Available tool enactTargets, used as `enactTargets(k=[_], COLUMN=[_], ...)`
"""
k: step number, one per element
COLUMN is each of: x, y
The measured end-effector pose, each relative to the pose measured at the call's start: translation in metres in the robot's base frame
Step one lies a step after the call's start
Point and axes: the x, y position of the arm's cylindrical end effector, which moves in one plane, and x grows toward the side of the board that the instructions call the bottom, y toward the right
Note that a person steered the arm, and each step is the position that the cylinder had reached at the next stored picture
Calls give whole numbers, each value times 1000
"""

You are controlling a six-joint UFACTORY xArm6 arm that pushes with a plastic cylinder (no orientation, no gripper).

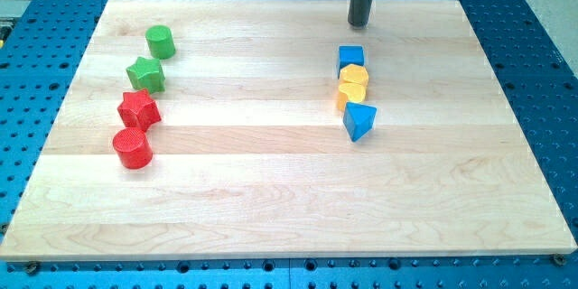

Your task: Move the arm to the right side of the blue cube

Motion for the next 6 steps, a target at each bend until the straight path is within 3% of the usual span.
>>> enactTargets(k=[3, 5, 6], x=[18, 112, 108], y=[7, 35, 39])
